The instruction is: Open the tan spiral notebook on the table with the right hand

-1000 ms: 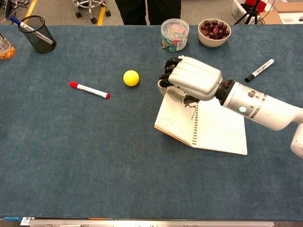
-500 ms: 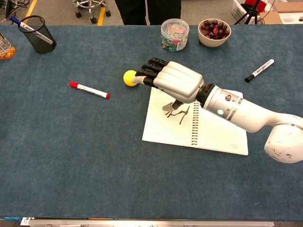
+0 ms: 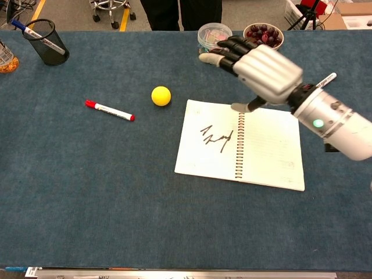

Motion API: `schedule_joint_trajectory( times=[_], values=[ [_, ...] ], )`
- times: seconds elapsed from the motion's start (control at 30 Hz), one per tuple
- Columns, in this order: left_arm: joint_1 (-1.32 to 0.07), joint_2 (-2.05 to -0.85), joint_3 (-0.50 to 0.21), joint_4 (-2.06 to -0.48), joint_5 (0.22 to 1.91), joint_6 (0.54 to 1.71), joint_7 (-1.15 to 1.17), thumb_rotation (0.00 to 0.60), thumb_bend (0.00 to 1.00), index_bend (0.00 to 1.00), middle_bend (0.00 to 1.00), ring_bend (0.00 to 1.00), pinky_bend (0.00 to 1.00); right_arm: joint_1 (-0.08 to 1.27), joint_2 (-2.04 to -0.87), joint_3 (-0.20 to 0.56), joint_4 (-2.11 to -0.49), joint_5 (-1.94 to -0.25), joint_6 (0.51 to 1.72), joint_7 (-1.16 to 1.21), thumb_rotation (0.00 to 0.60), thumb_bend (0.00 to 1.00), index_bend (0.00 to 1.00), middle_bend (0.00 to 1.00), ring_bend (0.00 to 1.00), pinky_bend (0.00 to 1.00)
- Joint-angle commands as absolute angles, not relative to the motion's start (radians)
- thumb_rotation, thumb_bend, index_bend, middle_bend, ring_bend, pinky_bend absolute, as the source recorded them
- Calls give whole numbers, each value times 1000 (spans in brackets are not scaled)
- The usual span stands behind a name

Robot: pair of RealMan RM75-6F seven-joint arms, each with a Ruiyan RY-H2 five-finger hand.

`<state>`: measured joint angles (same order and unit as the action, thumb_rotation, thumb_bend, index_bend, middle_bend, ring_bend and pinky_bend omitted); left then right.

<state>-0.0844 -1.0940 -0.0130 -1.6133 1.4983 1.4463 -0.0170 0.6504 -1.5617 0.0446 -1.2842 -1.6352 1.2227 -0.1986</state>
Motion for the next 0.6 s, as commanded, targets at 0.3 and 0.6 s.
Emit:
schedule_joint_trajectory(
  times=[0.3,0.6],
  values=[
    [-126,-1140,-36,-1592,1537,1447,25,600,398,165,126,142,202,332,-1254,9,-1509,-1441,1454,-258,600,261,479,418,319,294],
    [-136,-1149,-29,-1622,1562,1452,55,600,398,165,126,142,202,177,-1194,-20,-1531,-1402,1557,-195,600,261,509,429,319,294]
  ],
)
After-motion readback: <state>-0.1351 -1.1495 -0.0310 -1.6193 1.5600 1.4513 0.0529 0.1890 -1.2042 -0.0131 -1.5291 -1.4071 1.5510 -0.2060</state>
